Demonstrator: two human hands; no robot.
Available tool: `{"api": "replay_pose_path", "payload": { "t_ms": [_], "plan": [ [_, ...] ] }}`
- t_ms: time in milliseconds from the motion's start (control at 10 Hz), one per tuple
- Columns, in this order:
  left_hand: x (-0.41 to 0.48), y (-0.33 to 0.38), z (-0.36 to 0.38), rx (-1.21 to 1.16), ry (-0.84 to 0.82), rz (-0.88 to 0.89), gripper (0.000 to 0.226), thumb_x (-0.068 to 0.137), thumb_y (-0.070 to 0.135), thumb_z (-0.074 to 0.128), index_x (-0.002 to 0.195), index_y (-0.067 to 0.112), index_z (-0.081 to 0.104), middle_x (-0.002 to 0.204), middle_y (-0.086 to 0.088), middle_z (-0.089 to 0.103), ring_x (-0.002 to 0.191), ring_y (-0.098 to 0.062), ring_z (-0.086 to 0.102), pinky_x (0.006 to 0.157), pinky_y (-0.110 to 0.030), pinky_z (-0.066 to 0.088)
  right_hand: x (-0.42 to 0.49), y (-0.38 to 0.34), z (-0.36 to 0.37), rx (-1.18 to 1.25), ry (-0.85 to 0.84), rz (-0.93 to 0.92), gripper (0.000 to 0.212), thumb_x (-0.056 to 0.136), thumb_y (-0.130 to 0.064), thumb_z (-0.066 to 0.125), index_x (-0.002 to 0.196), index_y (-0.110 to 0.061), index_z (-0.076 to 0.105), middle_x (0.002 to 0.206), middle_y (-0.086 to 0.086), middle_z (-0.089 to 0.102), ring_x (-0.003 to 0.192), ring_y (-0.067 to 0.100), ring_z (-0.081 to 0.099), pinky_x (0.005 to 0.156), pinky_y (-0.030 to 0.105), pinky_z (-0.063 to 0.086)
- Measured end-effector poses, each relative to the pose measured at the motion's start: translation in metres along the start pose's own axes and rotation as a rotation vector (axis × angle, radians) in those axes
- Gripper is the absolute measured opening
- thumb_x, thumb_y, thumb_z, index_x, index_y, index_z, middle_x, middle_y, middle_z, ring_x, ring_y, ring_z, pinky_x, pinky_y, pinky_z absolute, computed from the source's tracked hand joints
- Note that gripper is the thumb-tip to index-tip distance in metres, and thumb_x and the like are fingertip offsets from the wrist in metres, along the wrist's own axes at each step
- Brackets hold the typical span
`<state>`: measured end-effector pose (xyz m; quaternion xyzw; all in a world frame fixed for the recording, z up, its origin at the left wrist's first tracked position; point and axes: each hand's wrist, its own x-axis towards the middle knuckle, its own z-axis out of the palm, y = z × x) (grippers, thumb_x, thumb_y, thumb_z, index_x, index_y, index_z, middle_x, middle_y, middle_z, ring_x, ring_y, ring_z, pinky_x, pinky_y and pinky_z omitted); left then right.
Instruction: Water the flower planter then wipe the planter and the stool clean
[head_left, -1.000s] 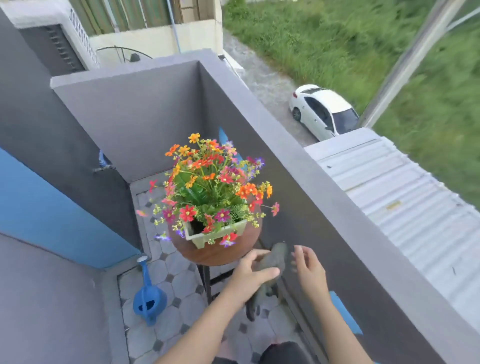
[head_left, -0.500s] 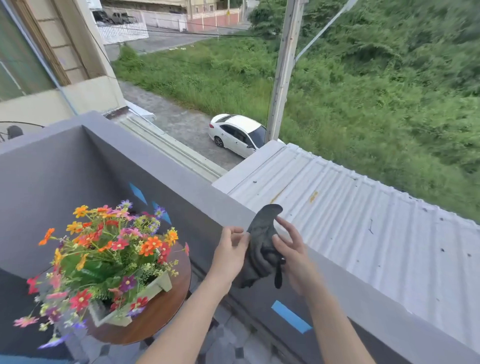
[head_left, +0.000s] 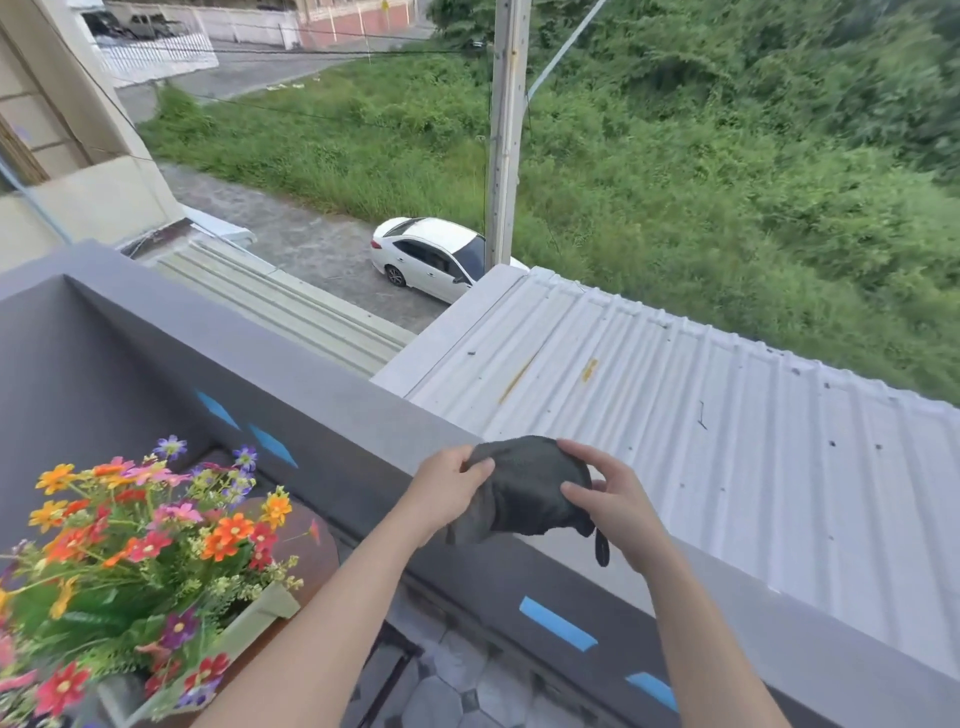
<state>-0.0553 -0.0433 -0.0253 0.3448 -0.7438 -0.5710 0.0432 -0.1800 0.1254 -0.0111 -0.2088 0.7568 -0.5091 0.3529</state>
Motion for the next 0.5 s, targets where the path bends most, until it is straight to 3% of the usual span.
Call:
{"api": "replay_pose_path", "payload": {
  "t_ms": [100, 200, 300, 400, 500],
  "plan": [
    [0.025, -0.004, 0.008, 0.206, 0.014, -0.006, 0.024, 0.095, 0.029, 0.047, 0.107, 0.016, 0.064, 0.107, -0.006, 0.069, 0.100, -0.024, 0.063, 0.086, -0.038, 0.051, 0.029, 0.008, -0.001, -0.182, 0.079, -0.045, 0.046, 0.090, -0.004, 0.050, 0.127, -0.031, 0.056, 0.103, 0.007, 0.065, 0.077, 0.024, 0.062, 0.054, 0.027, 0.053],
    [0.044, -0.017, 0.019, 0.730, 0.235, 0.079, 0.036, 0.097, 0.024, 0.039, 0.131, 0.014, 0.044, 0.133, -0.008, 0.052, 0.119, -0.028, 0.047, 0.091, -0.039, 0.045, 0.063, 0.026, 0.008, -0.757, -0.003, -0.184, 0.045, 0.094, -0.015, 0.049, 0.138, -0.026, 0.049, 0.148, 0.001, 0.044, 0.127, 0.024, 0.048, 0.106, 0.039, 0.038],
    [0.039, -0.032, 0.034, 0.857, 0.100, 0.145, 0.046, 0.101, 0.029, 0.029, 0.144, 0.013, 0.028, 0.153, -0.004, 0.029, 0.138, -0.024, 0.028, 0.105, -0.037, 0.035, 0.065, 0.043, 0.019, -0.957, -0.189, -0.171, 0.046, 0.098, -0.028, 0.047, 0.144, -0.025, 0.042, 0.158, 0.000, 0.028, 0.140, 0.023, 0.034, 0.116, 0.041, 0.024],
    [0.024, -0.055, 0.052, 1.084, -0.071, 0.126, 0.052, 0.102, 0.032, 0.015, 0.149, 0.012, 0.004, 0.159, -0.004, 0.002, 0.146, -0.020, 0.003, 0.117, -0.037, 0.016, 0.056, 0.058, 0.023, -0.956, -0.277, -0.163, 0.051, 0.100, -0.031, 0.046, 0.149, -0.024, 0.033, 0.163, -0.001, 0.014, 0.149, 0.019, 0.012, 0.120, 0.033, 0.011],
    [0.024, -0.053, 0.052, 1.077, -0.069, 0.114, 0.053, 0.102, 0.032, 0.014, 0.149, 0.011, 0.001, 0.159, -0.005, -0.001, 0.146, -0.020, 0.000, 0.117, -0.038, 0.012, 0.054, 0.051, 0.021, -0.970, -0.261, -0.178, 0.053, 0.099, -0.031, 0.048, 0.149, -0.024, 0.032, 0.162, 0.000, 0.015, 0.149, 0.019, 0.013, 0.119, 0.033, 0.014]
  ]
}}
